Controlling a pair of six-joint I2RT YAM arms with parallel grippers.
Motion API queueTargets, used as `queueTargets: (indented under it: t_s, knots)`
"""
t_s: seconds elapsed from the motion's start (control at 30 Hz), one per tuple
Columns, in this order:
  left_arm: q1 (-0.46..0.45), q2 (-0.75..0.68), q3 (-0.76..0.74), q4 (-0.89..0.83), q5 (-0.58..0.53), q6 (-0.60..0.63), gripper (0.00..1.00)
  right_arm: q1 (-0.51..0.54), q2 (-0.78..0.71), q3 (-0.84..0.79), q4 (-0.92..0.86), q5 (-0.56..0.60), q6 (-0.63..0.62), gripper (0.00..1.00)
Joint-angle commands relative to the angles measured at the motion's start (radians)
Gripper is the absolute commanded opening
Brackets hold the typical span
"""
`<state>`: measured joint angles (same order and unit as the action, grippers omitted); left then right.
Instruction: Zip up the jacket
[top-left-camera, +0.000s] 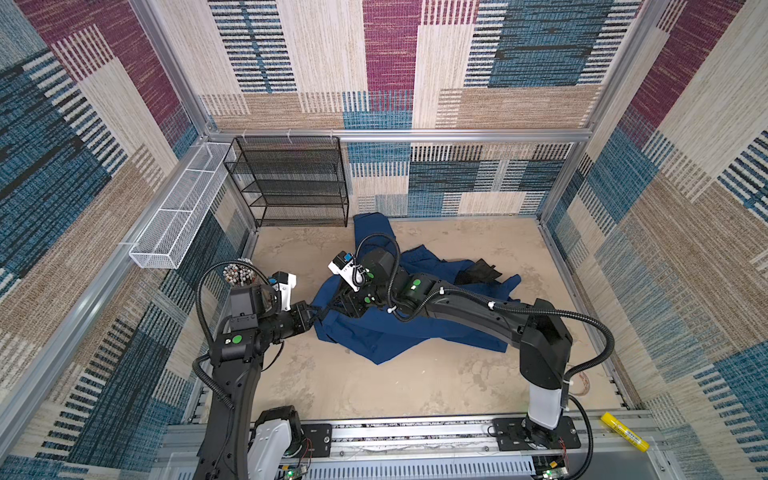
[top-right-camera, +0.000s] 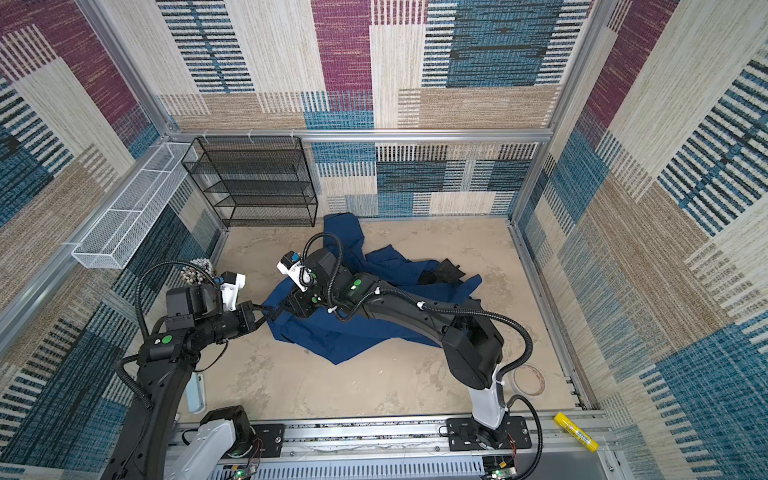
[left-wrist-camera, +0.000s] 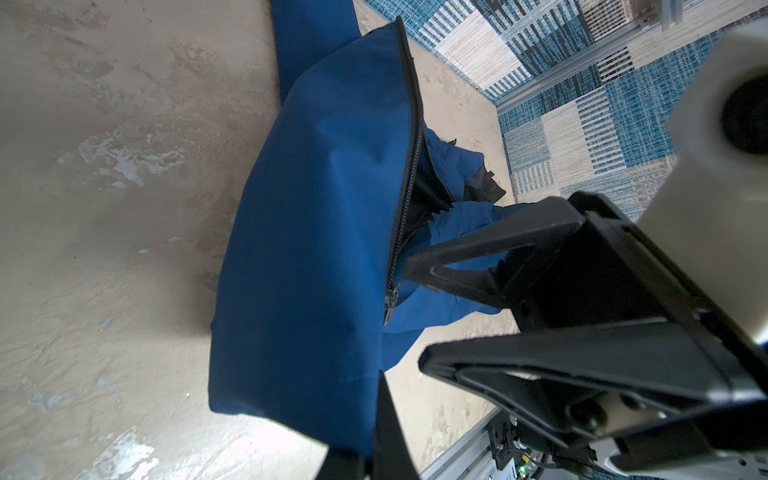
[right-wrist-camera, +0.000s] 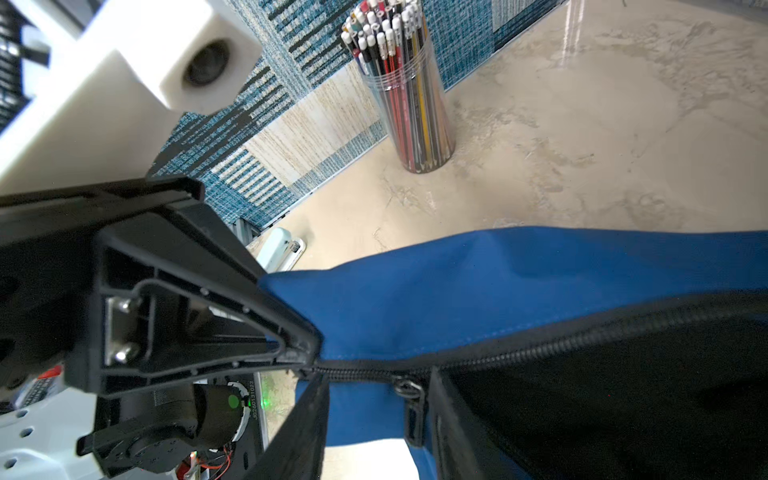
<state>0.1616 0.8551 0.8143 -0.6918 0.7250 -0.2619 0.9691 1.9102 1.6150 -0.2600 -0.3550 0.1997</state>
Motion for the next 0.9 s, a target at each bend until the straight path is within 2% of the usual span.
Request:
queueTargets:
  t_s: [0.0,0.5,0.87]
  knots:
    - [0.001,-0.003,0.003,0.017,0.020,0.001,0.00,0.001,0.009,-0.004,-0.020,0.029,-0.011,0.44]
    - [0.001,0.002,0.007,0.015,0.013,0.004,0.00,0.002,-0.041,-0.125,0.059,-0.057,0.023,0.42]
    - [0.001,-0.002,0.009,0.009,0.016,0.000,0.00,0.002,0.016,-0.078,0.077,-0.063,0.031,0.39]
